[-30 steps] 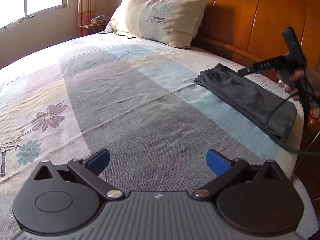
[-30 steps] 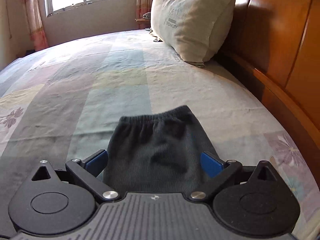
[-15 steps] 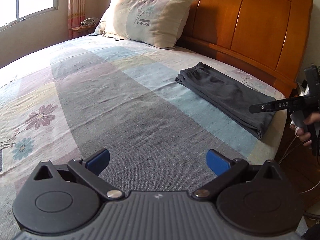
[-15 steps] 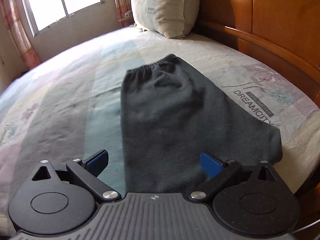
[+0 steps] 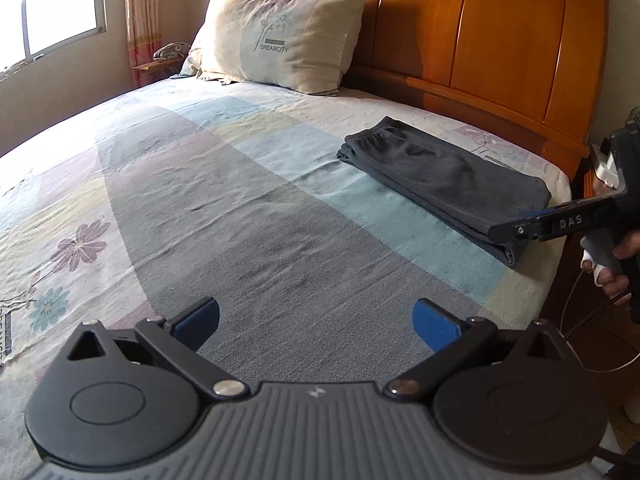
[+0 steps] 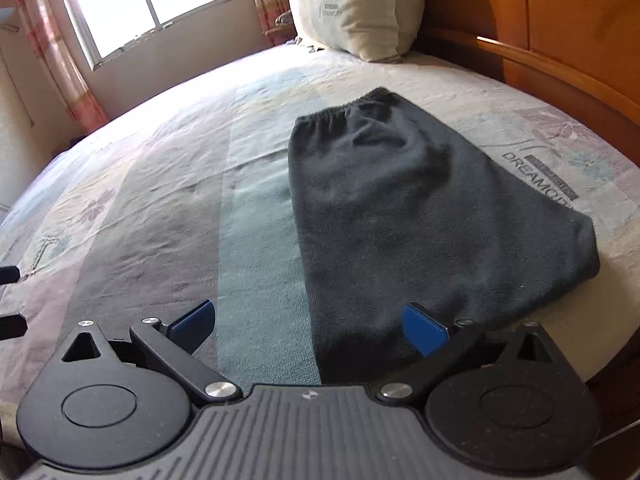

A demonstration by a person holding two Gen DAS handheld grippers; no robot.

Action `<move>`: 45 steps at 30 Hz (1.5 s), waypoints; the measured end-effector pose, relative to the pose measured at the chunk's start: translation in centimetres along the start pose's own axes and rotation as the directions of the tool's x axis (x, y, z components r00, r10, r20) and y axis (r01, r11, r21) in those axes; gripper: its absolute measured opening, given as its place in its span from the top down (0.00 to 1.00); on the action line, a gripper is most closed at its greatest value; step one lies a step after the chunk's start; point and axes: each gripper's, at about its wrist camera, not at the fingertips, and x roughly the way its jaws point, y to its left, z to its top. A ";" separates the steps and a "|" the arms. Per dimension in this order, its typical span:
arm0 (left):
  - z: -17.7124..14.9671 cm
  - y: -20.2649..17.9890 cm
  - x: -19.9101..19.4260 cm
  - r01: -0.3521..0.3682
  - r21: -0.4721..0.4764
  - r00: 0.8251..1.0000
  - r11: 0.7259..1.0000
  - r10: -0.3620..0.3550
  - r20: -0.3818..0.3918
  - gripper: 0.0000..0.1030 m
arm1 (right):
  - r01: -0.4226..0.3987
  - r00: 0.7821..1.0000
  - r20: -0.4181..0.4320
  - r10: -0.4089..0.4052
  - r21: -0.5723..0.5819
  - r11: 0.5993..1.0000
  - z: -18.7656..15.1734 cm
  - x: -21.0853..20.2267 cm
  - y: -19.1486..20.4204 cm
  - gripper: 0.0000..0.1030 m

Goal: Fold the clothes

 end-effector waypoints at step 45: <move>4.2 -10.5 0.6 0.100 0.063 0.988 0.993 -0.092 -0.125 0.01 | 0.259 0.966 -0.030 -0.258 0.031 0.965 -5.4 -11.2 5.3 0.00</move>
